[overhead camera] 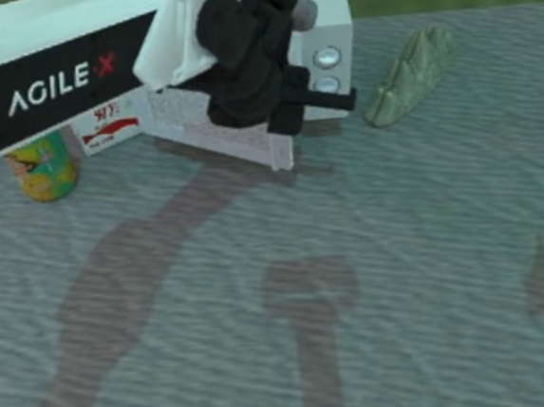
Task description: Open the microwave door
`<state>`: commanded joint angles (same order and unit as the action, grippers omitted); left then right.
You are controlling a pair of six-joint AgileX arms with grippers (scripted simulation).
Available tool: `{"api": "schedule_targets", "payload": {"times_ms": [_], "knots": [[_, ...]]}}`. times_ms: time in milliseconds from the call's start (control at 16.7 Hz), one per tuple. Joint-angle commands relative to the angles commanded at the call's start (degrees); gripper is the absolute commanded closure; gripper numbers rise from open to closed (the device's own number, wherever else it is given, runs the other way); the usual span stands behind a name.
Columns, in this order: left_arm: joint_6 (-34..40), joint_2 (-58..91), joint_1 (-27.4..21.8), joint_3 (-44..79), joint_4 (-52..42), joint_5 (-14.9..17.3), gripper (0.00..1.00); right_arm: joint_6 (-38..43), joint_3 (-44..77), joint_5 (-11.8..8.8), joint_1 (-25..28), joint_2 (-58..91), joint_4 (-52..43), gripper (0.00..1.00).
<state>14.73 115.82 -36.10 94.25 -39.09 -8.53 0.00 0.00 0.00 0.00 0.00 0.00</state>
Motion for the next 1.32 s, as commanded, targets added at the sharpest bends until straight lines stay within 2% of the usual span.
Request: {"api": "schedule_targets", "payload": {"times_ms": [780,1320], "knots": [[0.0,0.0,0.0,0.0,0.0,0.0,1.0,0.0,0.0,0.0,0.0,0.0,0.0,0.0],[-5.58,-4.02,1.2,-5.82,2.48,3.12,1.0,0.0,0.0,0.0,0.0,0.0,0.0,0.0]]}}
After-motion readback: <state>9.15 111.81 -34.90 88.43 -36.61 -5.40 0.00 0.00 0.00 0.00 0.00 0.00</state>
